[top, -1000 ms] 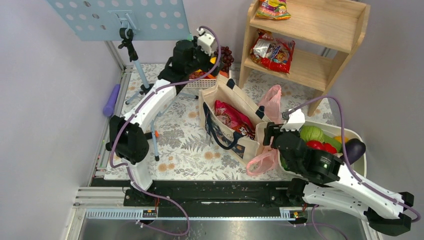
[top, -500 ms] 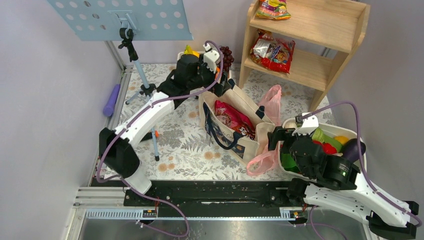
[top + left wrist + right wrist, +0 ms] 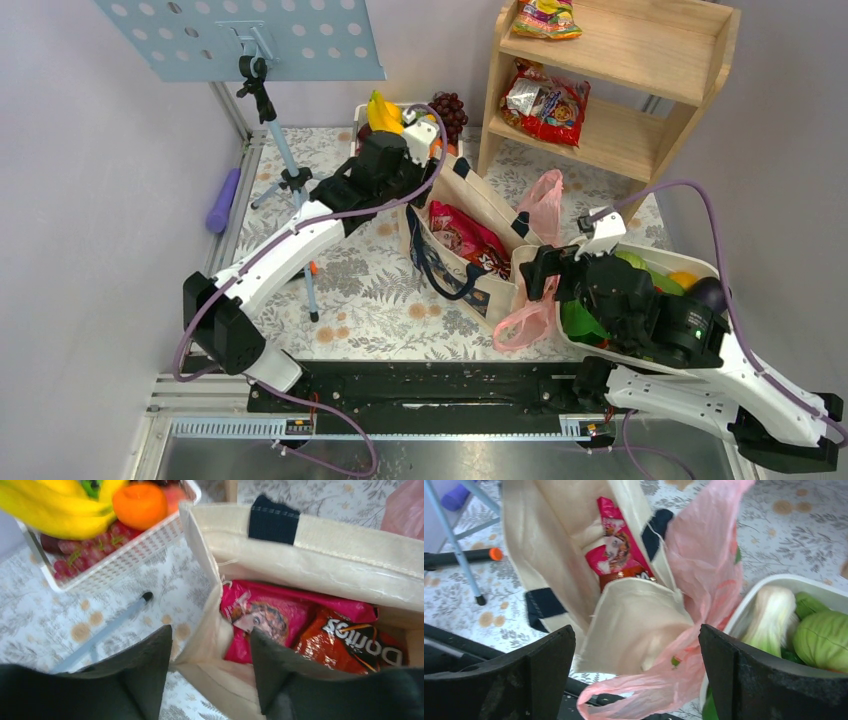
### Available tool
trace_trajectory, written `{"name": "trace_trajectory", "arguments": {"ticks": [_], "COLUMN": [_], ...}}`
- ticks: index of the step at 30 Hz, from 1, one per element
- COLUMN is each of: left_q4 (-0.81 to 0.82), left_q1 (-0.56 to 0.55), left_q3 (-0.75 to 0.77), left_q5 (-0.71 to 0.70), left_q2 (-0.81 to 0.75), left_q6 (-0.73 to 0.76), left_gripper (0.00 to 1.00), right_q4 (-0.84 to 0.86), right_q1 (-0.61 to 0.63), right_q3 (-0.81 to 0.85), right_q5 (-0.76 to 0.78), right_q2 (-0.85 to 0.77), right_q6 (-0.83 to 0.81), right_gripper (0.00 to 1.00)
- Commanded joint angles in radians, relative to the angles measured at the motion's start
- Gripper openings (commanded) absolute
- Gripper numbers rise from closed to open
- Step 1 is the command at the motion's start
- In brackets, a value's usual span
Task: Untie the knot of the grocery bags and take out the mixed food
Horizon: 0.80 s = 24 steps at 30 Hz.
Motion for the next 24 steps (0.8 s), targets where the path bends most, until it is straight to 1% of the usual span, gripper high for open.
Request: {"name": "trace_trajectory", "arguments": {"ticks": [1, 2, 3, 4, 8, 10, 12, 14, 17, 20, 22, 24], "left_q4": [-0.048, -0.068, -0.087, -0.098, -0.109, -0.140, -0.172, -0.162, -0.092, -0.053, -0.040, -0.024], "left_q1": [-0.007, -0.008, -0.011, -0.018, -0.063, -0.071, -0.071, -0.071, -0.070, -0.071, -0.070, -0.070], "left_q3": [0.001, 0.017, 0.027, 0.028, 0.002, 0.004, -0.016, -0.081, -0.195, -0.269, -0.304, -0.339], "left_q5": [-0.054, -0.047, -0.041, -0.032, -0.047, -0.025, 0.005, 0.025, 0.048, 0.060, 0.054, 0.056], "left_q2": [0.030, 0.033, 0.030, 0.022, -0.042, -0.068, -0.100, -0.151, -0.242, -0.319, -0.360, -0.393], "left_q6": [-0.009, -0.013, -0.016, -0.016, 0.028, 0.027, 0.018, -0.004, -0.066, -0.104, -0.111, -0.111], "left_gripper": [0.38, 0.21, 0.08, 0.00, 0.00, 0.00, 0.00, 0.00, 0.00, 0.00, 0.00, 0.00], "right_q4": [-0.002, -0.004, -0.010, -0.017, -0.044, -0.045, -0.017, 0.050, 0.107, 0.159, 0.208, 0.241], "right_q1": [-0.003, -0.003, -0.003, -0.003, -0.003, -0.003, -0.003, -0.003, -0.003, -0.003, -0.004, -0.005], "right_q3": [0.117, 0.139, 0.168, 0.198, 0.318, 0.370, 0.401, 0.393, 0.378, 0.326, 0.259, 0.227], "right_q5": [-0.092, -0.104, -0.114, -0.126, -0.173, -0.207, -0.242, -0.269, -0.271, -0.234, -0.202, -0.192], "right_q2": [0.091, 0.117, 0.149, 0.195, 0.356, 0.434, 0.497, 0.544, 0.626, 0.696, 0.718, 0.745], "right_q6": [-0.017, -0.018, -0.014, -0.008, 0.003, 0.003, 0.010, 0.005, 0.025, 0.049, 0.062, 0.059], "right_gripper": [1.00, 1.00, 1.00, 1.00, 0.98, 0.93, 0.91, 0.89, 0.86, 0.82, 0.82, 0.86]}}
